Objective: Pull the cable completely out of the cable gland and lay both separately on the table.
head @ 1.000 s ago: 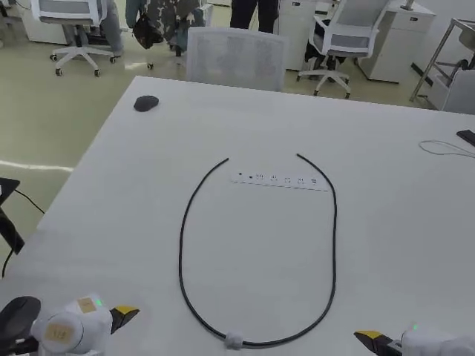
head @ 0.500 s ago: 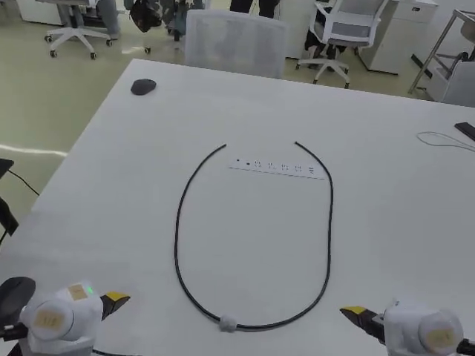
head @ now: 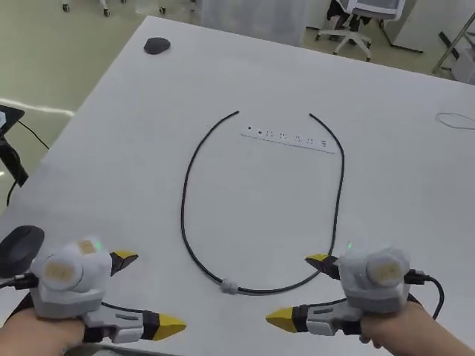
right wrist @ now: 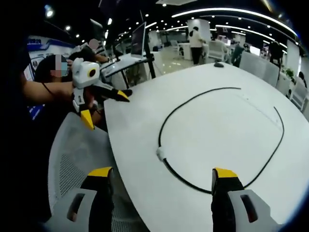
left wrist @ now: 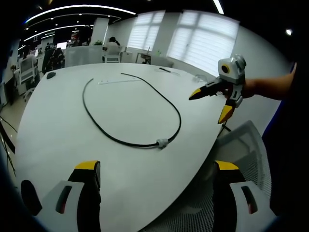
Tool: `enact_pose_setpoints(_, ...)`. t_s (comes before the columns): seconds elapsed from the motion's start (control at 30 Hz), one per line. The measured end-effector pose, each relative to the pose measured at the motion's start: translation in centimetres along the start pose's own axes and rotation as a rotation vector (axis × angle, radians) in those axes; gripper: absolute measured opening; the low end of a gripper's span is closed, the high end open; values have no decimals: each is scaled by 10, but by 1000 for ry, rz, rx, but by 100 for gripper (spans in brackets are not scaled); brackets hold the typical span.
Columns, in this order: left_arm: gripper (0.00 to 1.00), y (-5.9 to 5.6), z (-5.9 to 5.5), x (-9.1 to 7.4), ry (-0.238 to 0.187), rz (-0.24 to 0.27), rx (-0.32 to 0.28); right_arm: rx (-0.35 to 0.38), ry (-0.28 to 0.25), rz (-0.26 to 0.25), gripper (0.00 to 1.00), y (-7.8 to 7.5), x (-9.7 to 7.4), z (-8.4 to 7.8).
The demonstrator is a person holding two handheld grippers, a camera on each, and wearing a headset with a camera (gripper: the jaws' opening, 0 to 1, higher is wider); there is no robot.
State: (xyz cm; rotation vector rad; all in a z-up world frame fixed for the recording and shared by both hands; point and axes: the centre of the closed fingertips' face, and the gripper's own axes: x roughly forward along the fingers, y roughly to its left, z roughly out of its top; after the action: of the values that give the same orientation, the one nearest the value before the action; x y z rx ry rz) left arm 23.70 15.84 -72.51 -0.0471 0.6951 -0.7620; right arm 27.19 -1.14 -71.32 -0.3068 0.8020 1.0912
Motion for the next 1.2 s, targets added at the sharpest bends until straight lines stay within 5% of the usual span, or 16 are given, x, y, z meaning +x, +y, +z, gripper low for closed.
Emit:
enact_pose_setpoints(0.43, 96, 3, -9, -3, 14, 16, -5, -88, 126, 49, 63, -3, 43, -2)
enact_pose_setpoints(0.73, 92, 2, -14, -5, 25, 12, -30, -205, 235, 82, 50, -8, 69, -17)
enact_pose_setpoints(1.2, 92, 3, -20, -8, 50, 34, -22, -240, 252, 128, 35, -7, 99, -19)
